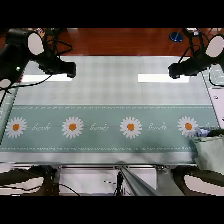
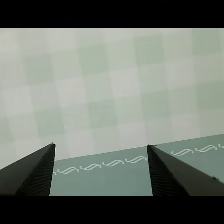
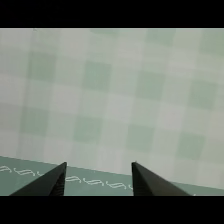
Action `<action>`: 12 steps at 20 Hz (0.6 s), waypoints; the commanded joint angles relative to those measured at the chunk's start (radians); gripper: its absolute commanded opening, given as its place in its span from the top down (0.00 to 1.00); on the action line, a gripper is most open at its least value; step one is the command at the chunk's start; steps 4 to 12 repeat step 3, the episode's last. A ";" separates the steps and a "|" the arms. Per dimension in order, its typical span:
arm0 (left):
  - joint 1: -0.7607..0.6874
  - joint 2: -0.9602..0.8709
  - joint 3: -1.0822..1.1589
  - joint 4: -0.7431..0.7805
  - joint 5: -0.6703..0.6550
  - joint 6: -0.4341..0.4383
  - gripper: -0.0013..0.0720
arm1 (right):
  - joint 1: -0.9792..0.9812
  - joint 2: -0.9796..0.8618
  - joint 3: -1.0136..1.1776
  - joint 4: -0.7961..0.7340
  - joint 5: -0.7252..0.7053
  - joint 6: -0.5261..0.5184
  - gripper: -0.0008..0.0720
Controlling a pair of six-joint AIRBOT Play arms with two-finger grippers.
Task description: Fold the shirts.
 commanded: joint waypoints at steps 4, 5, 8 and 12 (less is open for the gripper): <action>0.000 -0.001 0.000 0.000 0.000 0.000 0.02 | 0.000 0.001 0.000 0.000 0.000 0.000 0.31; 0.000 -0.001 0.000 0.000 0.000 0.000 0.02 | 0.000 0.001 0.000 0.000 0.000 0.000 0.31; 0.000 -0.001 0.000 0.000 0.000 0.000 0.02 | 0.000 0.001 0.000 0.000 0.000 0.000 0.31; 0.000 -0.001 0.000 0.000 0.000 0.000 0.02 | 0.000 0.001 0.000 0.000 0.000 0.000 0.31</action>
